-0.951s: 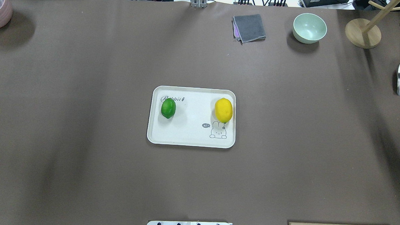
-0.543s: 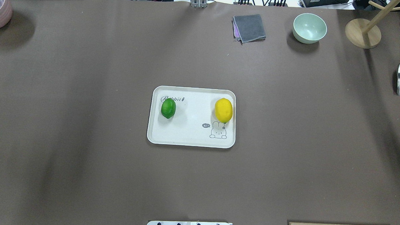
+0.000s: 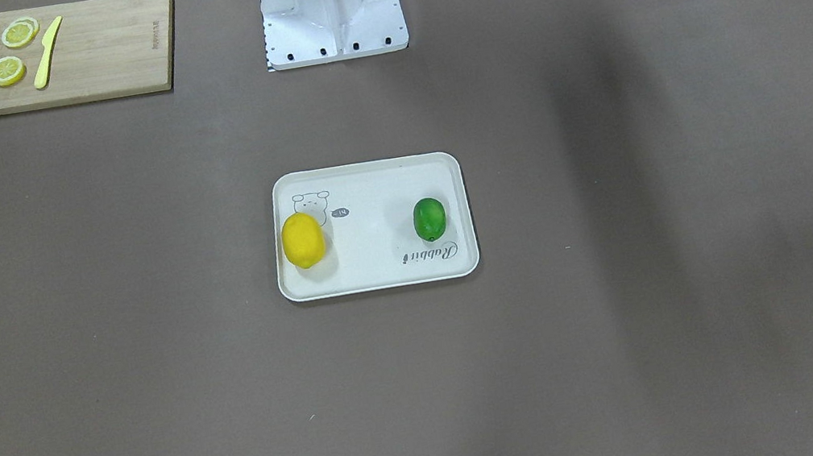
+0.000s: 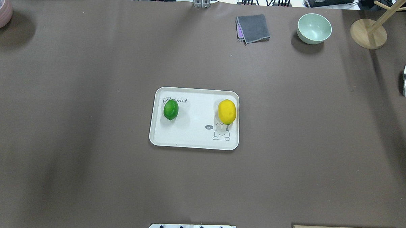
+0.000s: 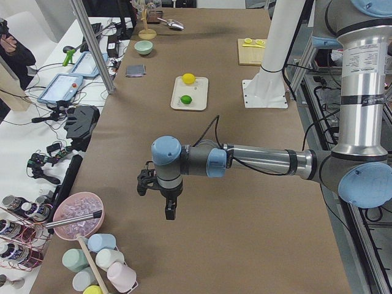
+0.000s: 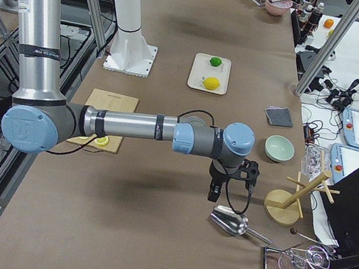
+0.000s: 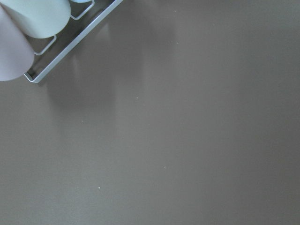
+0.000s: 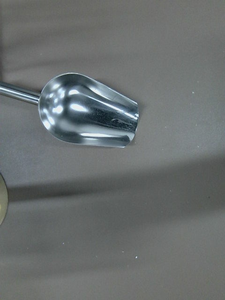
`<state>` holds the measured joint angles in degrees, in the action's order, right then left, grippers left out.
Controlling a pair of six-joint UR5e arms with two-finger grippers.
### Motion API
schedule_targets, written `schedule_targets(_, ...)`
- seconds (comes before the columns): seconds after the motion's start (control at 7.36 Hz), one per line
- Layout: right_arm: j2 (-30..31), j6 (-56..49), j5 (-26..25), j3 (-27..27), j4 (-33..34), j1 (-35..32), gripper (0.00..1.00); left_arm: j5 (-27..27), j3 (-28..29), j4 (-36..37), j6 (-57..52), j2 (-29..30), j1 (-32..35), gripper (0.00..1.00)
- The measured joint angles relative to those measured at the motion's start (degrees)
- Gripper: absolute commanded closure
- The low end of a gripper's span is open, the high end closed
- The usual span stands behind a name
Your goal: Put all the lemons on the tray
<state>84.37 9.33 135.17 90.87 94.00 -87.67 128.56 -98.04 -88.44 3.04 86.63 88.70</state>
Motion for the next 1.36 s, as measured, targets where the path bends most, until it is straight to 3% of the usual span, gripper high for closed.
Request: schedule_targets(1.36,0.9,0.0,0.2,1.3,2.7,-0.4,0.0,-0.3,0.4,-0.2,0.0,-0.4,-0.1,0.02)
